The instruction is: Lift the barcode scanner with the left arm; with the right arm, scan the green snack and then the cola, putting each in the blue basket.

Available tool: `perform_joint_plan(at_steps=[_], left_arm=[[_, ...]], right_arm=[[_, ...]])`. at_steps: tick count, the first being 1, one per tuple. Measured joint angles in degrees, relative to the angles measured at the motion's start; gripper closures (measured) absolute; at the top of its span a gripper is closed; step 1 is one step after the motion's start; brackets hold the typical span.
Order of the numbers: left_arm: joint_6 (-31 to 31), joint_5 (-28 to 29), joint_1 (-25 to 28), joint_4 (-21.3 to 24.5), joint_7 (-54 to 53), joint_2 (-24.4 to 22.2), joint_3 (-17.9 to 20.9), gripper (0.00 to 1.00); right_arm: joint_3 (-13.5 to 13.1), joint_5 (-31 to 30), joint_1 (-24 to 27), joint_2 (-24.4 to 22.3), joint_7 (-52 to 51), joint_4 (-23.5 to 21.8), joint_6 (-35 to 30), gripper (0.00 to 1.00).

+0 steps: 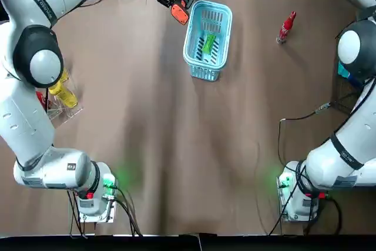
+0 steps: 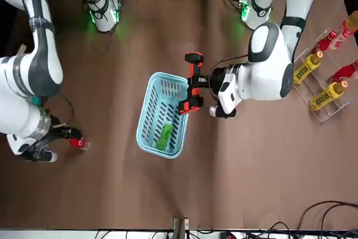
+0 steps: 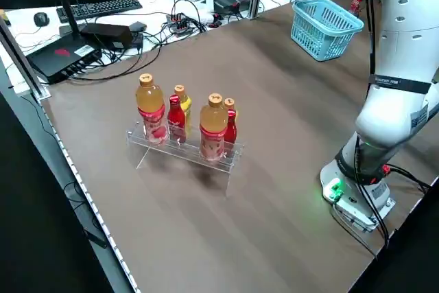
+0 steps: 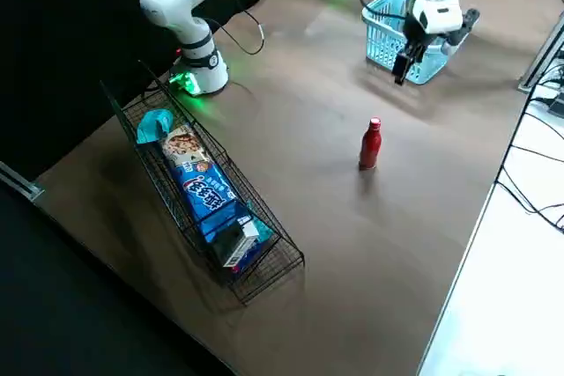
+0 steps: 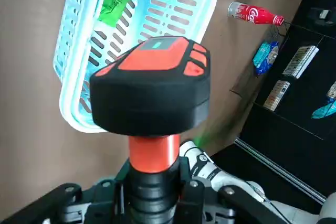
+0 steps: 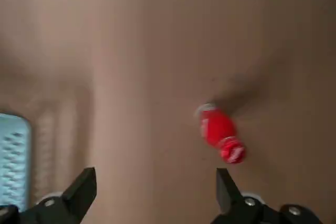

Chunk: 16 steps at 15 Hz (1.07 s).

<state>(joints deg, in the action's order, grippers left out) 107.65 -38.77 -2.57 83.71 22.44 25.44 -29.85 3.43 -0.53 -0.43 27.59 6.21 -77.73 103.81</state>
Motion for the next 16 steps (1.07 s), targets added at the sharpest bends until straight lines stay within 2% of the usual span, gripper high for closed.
perform_joint_plan(at_steps=[3,6,9,16], left_arm=[[0.03,0.00,0.03,0.00,0.05,0.00,0.09,0.63],[0.03,0.00,0.06,0.00,0.05,0.00,0.19,0.63],[0.03,0.00,0.05,0.00,0.06,0.00,0.19,0.63],[0.03,0.00,0.02,0.01,0.09,0.01,0.19,0.63]], right_arm=[[-0.04,-1.06,3.07,1.02,-7.82,-1.16,2.99,0.00],[-0.01,-1.09,5.25,3.22,-10.53,-2.54,4.87,0.01],[-0.03,-1.43,6.92,5.23,-11.94,-2.84,5.74,0.08],[0.90,-1.43,6.91,6.14,-13.41,-8.30,5.62,0.18]])
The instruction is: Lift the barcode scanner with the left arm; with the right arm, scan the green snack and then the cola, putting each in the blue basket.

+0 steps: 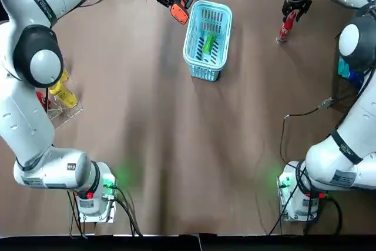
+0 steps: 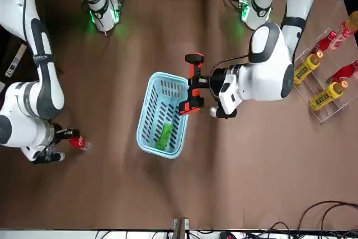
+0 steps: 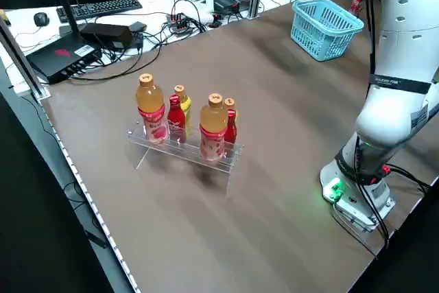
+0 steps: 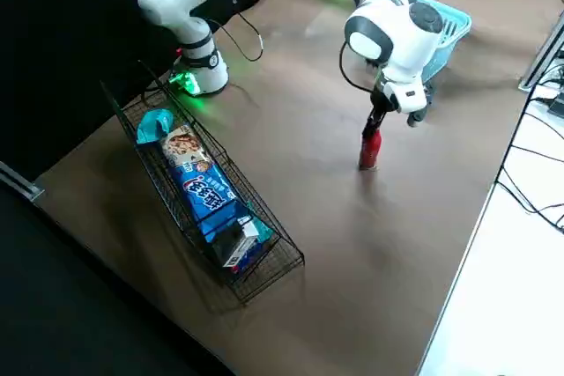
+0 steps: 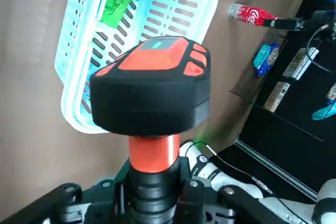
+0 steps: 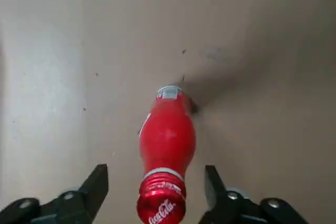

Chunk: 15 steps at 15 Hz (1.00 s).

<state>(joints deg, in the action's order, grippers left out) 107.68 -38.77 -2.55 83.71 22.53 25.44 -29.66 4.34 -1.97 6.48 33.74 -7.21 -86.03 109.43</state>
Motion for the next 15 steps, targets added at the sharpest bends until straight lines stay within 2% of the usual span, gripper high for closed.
perform_joint_plan(at_steps=[1,2,9,12,13,15], left_arm=[[0.00,0.00,0.00,0.00,0.00,0.00,0.00,0.63],[0.00,0.00,0.00,0.00,0.00,0.01,0.00,0.63],[0.00,0.00,0.10,0.00,0.00,0.03,0.07,0.63],[0.00,0.00,0.10,0.00,0.00,0.03,0.08,0.63],[0.00,0.00,0.10,0.00,0.00,0.03,0.08,0.63],[0.00,0.00,0.10,0.00,0.00,0.03,0.08,0.63]], right_arm=[[-0.01,0.00,0.04,-0.01,0.00,-0.32,0.01,0.27],[-0.02,0.00,0.10,-0.02,0.00,-0.42,0.03,0.31],[-0.07,0.00,0.38,-1.30,-0.18,-0.26,0.42,0.36],[-0.04,0.00,0.37,-1.60,-0.43,-0.27,0.40,0.42],[-0.01,0.00,0.36,-1.60,-0.46,-0.30,0.34,0.51],[0.03,0.00,0.32,-1.60,-0.55,-0.37,0.33,0.56]])
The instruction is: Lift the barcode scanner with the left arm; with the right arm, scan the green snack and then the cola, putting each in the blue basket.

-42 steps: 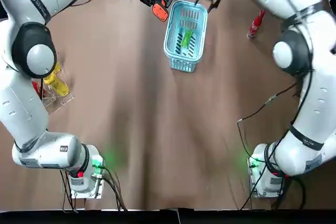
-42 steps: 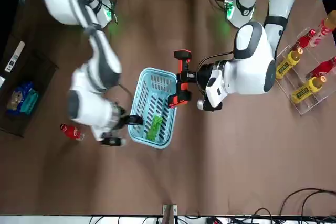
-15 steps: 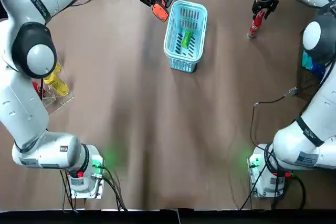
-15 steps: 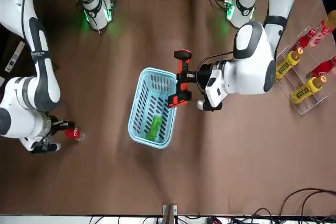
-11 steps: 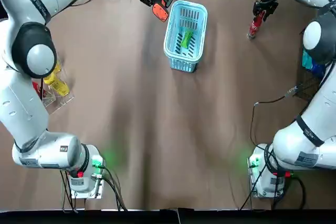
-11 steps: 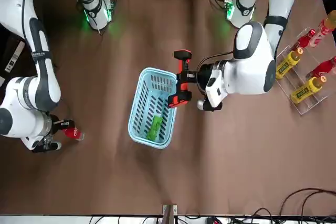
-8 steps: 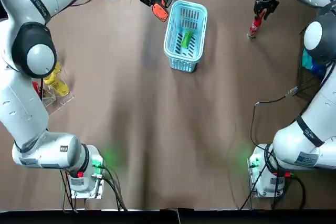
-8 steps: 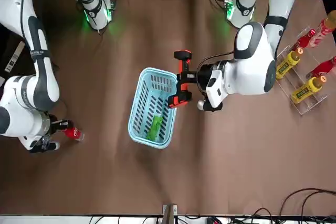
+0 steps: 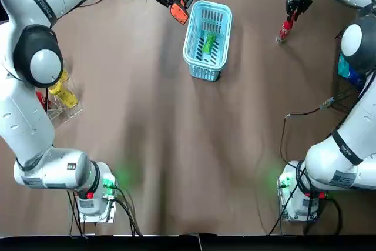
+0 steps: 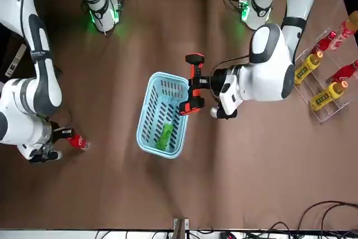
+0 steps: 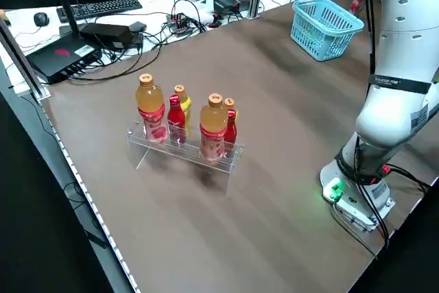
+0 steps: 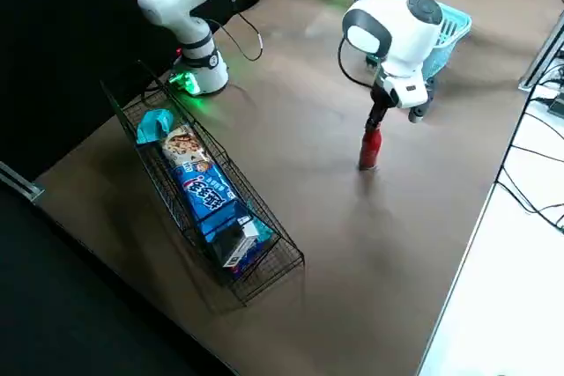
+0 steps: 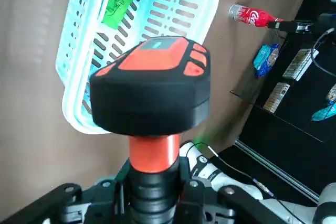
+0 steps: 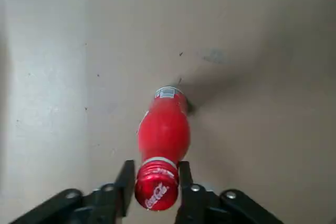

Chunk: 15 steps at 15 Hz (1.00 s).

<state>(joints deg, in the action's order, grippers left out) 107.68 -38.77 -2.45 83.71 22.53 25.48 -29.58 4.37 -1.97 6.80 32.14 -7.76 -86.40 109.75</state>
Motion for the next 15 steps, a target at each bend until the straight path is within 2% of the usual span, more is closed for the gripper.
perform_joint_plan(at_steps=[2,7,10,13,15], left_arm=[[0.00,0.00,0.00,0.00,0.00,0.00,0.00,0.63],[0.01,0.00,0.08,0.00,0.01,0.00,0.00,0.63],[0.04,0.00,0.27,-0.02,0.01,0.00,0.00,0.63],[0.04,0.00,0.34,-0.02,0.01,0.00,0.00,0.63],[0.04,0.00,0.36,-0.03,0.01,0.00,0.00,0.63]], right_arm=[[0.03,-0.06,-0.05,-0.02,-0.02,0.00,-0.03,0.68],[0.75,-0.06,-0.20,-0.72,-1.08,0.17,-0.47,0.68],[4.03,1.51,-0.27,-5.90,-5.92,1.11,-7.97,0.68],[7.00,10.91,-1.04,-13.31,-7.41,1.27,-18.56,0.68],[8.09,14.17,-3.27,-16.19,-4.59,1.21,-21.30,0.68]])
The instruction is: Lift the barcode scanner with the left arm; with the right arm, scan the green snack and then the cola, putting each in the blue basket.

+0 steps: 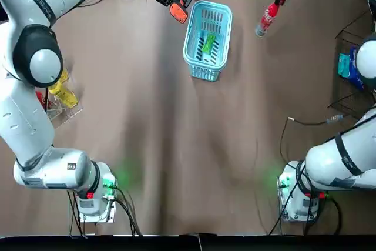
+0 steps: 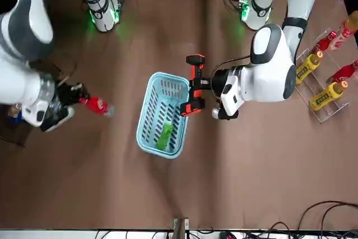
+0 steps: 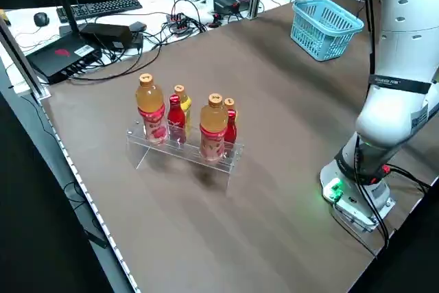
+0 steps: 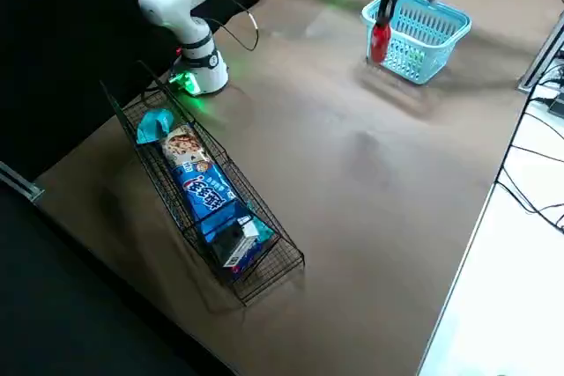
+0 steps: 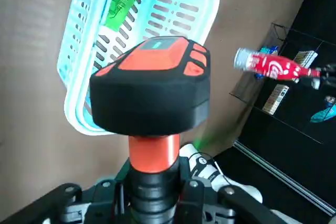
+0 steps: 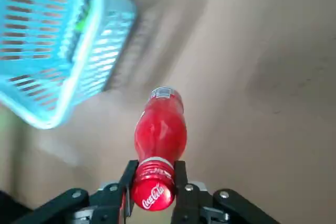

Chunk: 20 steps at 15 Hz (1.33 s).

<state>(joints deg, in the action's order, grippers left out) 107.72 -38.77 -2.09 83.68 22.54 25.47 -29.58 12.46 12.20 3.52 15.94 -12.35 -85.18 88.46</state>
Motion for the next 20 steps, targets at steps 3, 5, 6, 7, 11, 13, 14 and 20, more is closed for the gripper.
perform_joint_plan(at_steps=[3,5,6,7,11,13,14,20], left_arm=[[0.00,0.00,0.00,-0.05,0.16,0.00,-0.02,0.63],[0.00,0.00,0.00,-0.11,0.49,0.00,-0.02,0.63],[0.00,0.00,-0.01,-0.15,0.81,0.00,-0.02,0.63],[0.00,0.00,-0.01,-0.20,1.06,0.00,-0.02,0.63],[0.00,0.00,-0.08,-0.31,1.60,0.00,-0.30,0.63],[0.00,0.00,-0.68,-0.60,2.81,0.00,-0.75,0.63],[0.04,0.00,-0.98,-0.87,2.84,-0.01,-0.79,0.63],[0.15,0.00,-1.40,-1.70,0.98,-0.02,-1.60,0.63]], right_arm=[[0.64,1.01,-5.60,-0.96,6.95,0.35,0.21,0.68],[0.83,3.09,-8.56,-0.95,11.09,0.96,0.93,0.68],[0.85,4.24,-9.67,-0.95,12.60,1.46,1.19,0.68],[0.86,5.52,-10.63,-0.95,13.45,2.08,1.40,0.68],[0.86,8.34,-14.04,-0.95,14.09,4.32,5.44,0.68],[0.84,8.43,-17.11,-0.88,13.89,4.45,10.92,0.68],[0.84,8.43,-18.10,-0.80,13.46,4.46,12.48,0.68],[0.81,8.43,-20.55,-0.15,12.51,4.46,16.11,0.68]])
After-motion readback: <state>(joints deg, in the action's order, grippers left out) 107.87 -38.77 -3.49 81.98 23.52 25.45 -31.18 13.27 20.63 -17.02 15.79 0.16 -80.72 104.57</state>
